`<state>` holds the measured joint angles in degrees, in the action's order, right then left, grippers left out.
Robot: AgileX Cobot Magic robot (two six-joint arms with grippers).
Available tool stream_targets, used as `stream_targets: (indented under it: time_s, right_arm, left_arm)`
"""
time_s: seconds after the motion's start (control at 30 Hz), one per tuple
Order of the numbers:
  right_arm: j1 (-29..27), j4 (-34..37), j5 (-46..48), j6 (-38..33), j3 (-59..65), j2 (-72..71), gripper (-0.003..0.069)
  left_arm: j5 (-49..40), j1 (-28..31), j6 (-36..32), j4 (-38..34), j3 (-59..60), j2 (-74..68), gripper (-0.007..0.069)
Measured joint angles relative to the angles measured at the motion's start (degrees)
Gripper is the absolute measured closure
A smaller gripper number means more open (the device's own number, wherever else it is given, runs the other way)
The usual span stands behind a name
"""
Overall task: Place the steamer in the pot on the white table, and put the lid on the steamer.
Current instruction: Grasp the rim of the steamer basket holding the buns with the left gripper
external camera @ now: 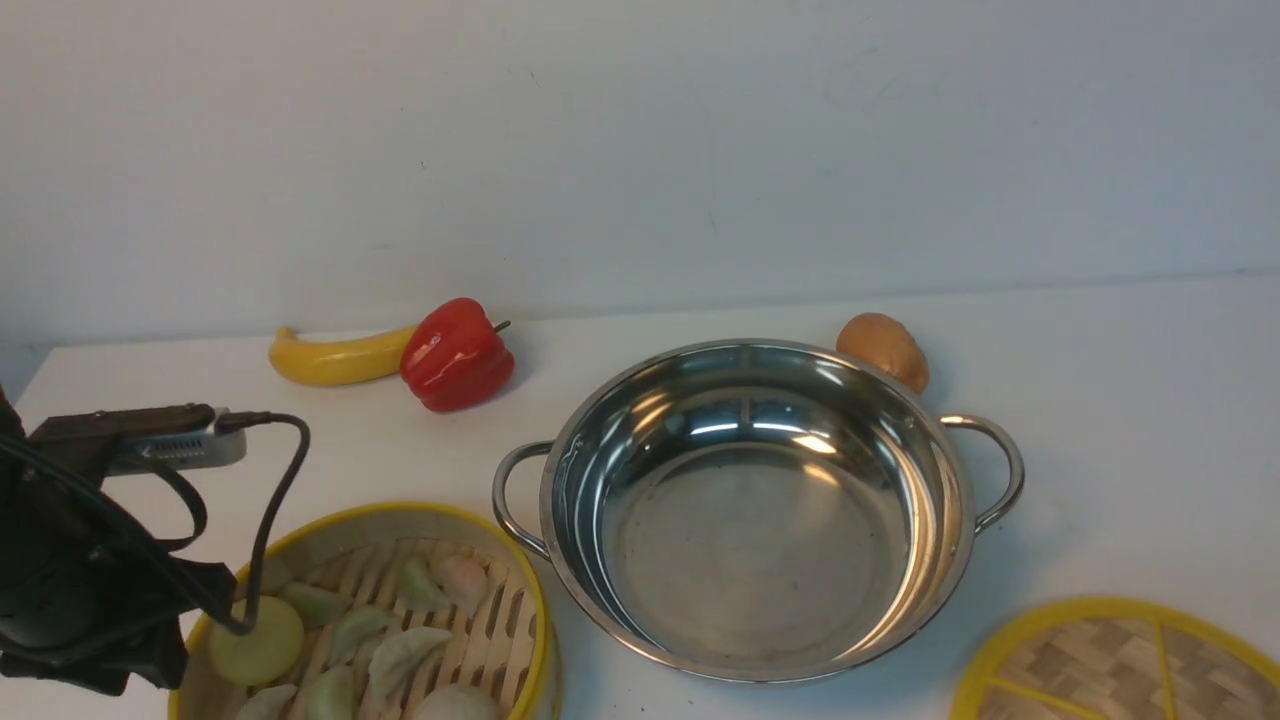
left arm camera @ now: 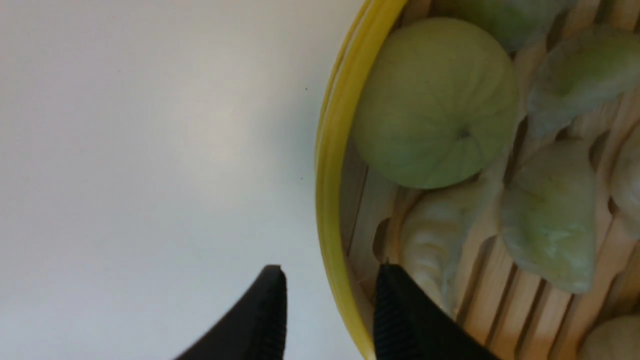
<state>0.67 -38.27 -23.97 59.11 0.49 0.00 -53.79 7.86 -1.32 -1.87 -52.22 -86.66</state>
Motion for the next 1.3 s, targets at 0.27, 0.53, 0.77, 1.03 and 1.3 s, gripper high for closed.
stream_targets:
  time_s: [0.27,0.53,0.77,1.03,1.3]
  right_arm:
    - [0.0,-0.04,0.0,0.0,0.0,0.0,0.0414]
    - [0.0,-0.04,0.0,0.0,0.0,0.0,0.0414]
    - [0.0,-0.04,0.0,0.0,0.0,0.0,0.0414]
    - [0.0,-0.04,0.0,0.0,0.0,0.0,0.0414]
    - [0.0,-0.23,0.0,0.0,0.0,0.0,0.0414]
  left_arm:
    - [2.36,0.0,-0.61,0.0,0.0,-5.22,0.0383]
    - [3.67,0.0,-2.42,-1.29,0.0,-8.24,0.0383]
    - [5.54,0.0,-3.09,-2.37,0.0,-10.24,0.0398]
    - [5.49,0.0,-2.26,-1.45,0.0,-10.24,0.0548]
    - [5.14,0.0,-1.98,0.63,0.0,-10.24,0.0585]
